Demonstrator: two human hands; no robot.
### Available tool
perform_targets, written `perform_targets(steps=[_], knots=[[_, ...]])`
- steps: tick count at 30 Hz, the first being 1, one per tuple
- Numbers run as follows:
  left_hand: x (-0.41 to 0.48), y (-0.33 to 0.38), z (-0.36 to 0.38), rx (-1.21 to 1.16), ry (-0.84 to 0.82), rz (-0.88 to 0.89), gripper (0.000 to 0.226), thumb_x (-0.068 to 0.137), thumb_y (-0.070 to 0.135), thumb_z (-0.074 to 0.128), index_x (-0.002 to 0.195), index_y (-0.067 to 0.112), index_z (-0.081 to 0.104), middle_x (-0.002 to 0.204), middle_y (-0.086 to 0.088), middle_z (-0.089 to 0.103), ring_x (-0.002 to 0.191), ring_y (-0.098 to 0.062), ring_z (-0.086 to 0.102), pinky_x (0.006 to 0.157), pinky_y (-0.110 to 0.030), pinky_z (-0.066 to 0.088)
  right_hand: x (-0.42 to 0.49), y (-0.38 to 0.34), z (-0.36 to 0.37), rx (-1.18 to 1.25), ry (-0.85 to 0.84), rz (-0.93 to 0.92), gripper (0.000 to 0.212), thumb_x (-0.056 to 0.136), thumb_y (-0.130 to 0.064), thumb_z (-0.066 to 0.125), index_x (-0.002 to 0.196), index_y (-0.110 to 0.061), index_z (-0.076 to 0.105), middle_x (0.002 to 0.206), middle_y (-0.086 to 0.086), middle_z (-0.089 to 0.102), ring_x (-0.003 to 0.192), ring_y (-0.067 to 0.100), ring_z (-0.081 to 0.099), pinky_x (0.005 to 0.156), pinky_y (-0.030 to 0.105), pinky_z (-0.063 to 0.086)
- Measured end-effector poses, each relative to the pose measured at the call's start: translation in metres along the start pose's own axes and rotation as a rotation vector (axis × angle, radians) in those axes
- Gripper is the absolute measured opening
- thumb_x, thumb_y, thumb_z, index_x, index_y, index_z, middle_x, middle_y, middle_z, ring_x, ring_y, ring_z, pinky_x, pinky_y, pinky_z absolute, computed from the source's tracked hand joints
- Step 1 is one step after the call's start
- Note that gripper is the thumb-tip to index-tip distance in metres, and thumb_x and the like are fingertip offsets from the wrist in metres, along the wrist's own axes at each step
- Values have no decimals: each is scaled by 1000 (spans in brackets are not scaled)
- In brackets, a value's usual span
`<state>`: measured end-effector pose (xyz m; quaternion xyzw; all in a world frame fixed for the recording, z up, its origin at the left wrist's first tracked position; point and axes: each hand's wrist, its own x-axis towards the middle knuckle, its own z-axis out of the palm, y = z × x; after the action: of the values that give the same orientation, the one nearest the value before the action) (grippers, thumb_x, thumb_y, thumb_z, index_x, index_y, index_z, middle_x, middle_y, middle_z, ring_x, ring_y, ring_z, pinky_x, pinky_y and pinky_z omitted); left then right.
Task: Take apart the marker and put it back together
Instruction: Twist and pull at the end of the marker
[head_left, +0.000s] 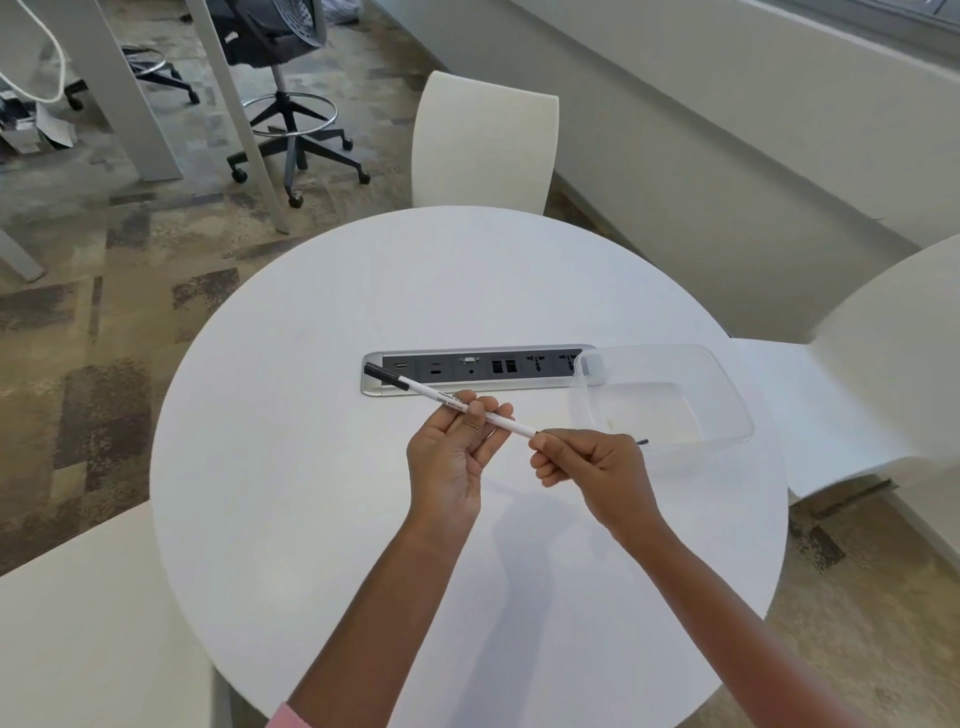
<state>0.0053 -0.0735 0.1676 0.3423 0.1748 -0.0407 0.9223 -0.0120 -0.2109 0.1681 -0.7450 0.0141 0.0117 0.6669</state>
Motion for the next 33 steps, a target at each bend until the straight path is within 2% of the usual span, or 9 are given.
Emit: perform_targets(steps=[3, 6, 9, 12, 14, 18, 21, 26, 33], knots=[[0, 0, 3, -16, 38, -21, 15, 86, -4, 52, 77, 5, 60, 56, -2, 70, 59, -16, 71, 55, -24, 58, -1, 1, -3, -214, 38, -203, 16, 82, -6, 63, 72, -15, 72, 55, -6, 65, 52, 8, 59, 55, 15, 50], [-1, -2, 3, -25, 91, -61, 13, 84, -5, 54, 76, 3, 60, 55, -4, 70, 57, -17, 71, 54, -25, 58, -1, 6, -7, -606, 53, -569, 15, 85, -12, 59, 77, -2, 68, 59, 8, 64, 53, 18, 57, 54, 28, 48], [-2, -4, 2, -27, 143, -105, 9, 83, -4, 57, 77, 1, 61, 55, -5, 71, 56, -18, 70, 52, -25, 58, 2, 10, -17, -1007, 26, -940, 22, 86, -13, 54, 79, 2, 68, 62, 9, 64, 52, 24, 56, 49, 30, 48], [-2, -4, 2, -31, 164, -125, 5, 81, -2, 60, 76, 0, 61, 56, -6, 71, 56, -18, 70, 50, -25, 57, 8, 9, -24, -1174, 12, -1089, 17, 84, -9, 56, 80, 2, 68, 64, 8, 65, 53, 23, 57, 46, 28, 47], [0, -2, 3, -21, 158, -116, 6, 81, -1, 61, 75, 1, 61, 56, -5, 71, 57, -18, 71, 51, -25, 58, 8, 8, -20, -1079, 28, -928, 13, 84, -10, 59, 81, -2, 69, 64, 5, 65, 55, 21, 58, 47, 28, 48], [5, 2, 4, 10, 139, -61, 9, 82, 0, 60, 74, 3, 61, 56, -3, 71, 58, -15, 71, 54, -23, 58, 0, -3, 1, -163, 23, -50, 18, 86, -18, 60, 75, -29, 69, 59, -9, 65, 57, 8, 61, 55, 18, 51], [4, -1, 2, 35, 127, -55, 9, 83, 1, 60, 75, 4, 62, 57, -2, 71, 60, -14, 71, 56, -23, 58, 2, -2, 9, 174, -43, 298, 27, 90, -30, 51, 76, -16, 70, 55, -4, 66, 53, 7, 61, 52, 15, 51], [3, -3, 1, 53, 153, -27, 8, 83, 0, 59, 77, 3, 62, 57, -2, 71, 60, -15, 70, 58, -24, 59, 7, -1, 11, 252, -78, 348, 19, 87, -14, 57, 83, -1, 70, 53, -5, 61, 49, 2, 55, 53, 11, 50], [3, -2, 2, 17, 185, -32, 6, 83, 0, 60, 77, 2, 62, 56, -3, 71, 58, -16, 70, 55, -23, 58, 3, 6, 13, -249, 74, -89, 13, 84, -7, 60, 77, -11, 70, 55, -7, 60, 52, 5, 54, 54, 12, 46]])
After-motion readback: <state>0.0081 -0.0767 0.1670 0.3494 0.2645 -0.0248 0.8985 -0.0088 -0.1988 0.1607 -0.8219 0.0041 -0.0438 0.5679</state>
